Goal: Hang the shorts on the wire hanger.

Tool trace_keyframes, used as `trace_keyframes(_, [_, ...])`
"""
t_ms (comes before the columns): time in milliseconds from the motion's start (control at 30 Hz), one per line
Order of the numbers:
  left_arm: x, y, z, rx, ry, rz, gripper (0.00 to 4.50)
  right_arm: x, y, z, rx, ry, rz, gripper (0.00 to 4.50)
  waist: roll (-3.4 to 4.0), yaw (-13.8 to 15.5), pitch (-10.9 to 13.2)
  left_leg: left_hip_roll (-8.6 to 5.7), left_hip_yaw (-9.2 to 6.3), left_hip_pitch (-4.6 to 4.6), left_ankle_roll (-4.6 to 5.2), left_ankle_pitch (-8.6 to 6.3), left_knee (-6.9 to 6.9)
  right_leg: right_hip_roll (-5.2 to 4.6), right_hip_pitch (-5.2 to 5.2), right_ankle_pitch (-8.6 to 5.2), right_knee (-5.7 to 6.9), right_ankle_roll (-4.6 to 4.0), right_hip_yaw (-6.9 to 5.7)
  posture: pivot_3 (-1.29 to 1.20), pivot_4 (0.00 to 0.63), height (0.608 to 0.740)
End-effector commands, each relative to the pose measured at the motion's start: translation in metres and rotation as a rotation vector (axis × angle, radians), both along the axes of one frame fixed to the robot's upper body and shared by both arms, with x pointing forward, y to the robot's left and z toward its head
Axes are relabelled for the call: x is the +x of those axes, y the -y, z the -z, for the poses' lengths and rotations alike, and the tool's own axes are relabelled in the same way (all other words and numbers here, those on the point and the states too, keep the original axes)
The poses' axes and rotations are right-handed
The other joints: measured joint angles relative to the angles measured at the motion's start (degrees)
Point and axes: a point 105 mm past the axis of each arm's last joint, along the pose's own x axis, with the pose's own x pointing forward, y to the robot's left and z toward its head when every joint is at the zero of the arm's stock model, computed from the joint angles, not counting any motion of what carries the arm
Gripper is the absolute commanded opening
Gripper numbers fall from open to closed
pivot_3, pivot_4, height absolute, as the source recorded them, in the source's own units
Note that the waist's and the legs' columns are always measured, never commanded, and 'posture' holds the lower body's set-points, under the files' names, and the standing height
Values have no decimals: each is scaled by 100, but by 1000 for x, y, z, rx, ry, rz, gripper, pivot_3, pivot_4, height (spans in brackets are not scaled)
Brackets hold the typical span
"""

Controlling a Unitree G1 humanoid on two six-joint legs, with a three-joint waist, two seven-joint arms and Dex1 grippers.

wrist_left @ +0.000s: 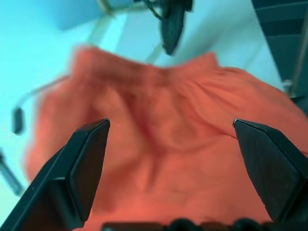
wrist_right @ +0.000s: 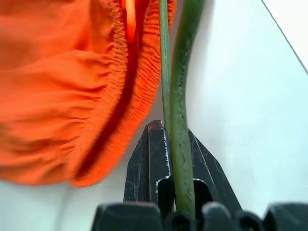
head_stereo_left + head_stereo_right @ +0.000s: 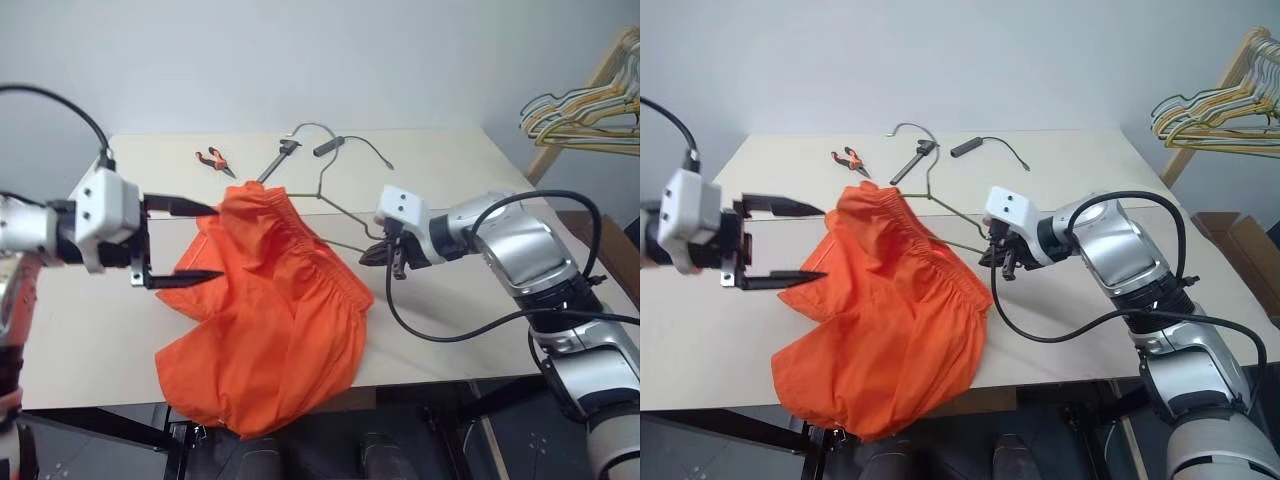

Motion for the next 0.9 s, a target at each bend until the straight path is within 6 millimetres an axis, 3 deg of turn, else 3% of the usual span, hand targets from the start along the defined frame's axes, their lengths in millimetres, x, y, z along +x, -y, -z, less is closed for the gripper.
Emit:
trace_keyframes(33, [10, -1, -11, 51, 58, 36, 4478, -12, -7, -18, -32, 18, -48, 0, 0, -40, -4, 0, 0, -3, 0, 0, 2, 0, -2, 0, 1, 0, 0, -82, 10, 740])
trace_keyframes(300, [53, 11, 0, 94, 77, 66, 4478, -19, -11, -21, -68, -44, -65, 0, -6, -185, -15, -4, -7, -8, 0, 1, 15, -1, 0, 0, 10, 1, -5, -113, 6, 740])
trace_keyframes(600, [63, 21, 39, 311, -33, 191, 4478, -23, -11, -21, -59, -83, -65, 0, -4, -543, -20, -10, -38, -88, -8, 8, 42, -7, -83, 1, 47, 3, -5, -134, 9, 740])
trace_keyframes(733, [73, 25, 43, 339, -16, 192, 3607, -26, -12, -22, -52, -93, -74, 0, -4, -685, -20, -12, -68, -88, -8, 8, 42, -8, -83, 1, 45, 4, -4, -139, 9, 740])
trace_keyframes(900, [78, 29, 43, 323, -6, 195, 2036, -28, -12, -22, -50, -97, -73, 0, -3, -791, -21, -13, -75, -86, -7, 8, 43, -9, -83, 1, 47, 5, -4, -147, 8, 740])
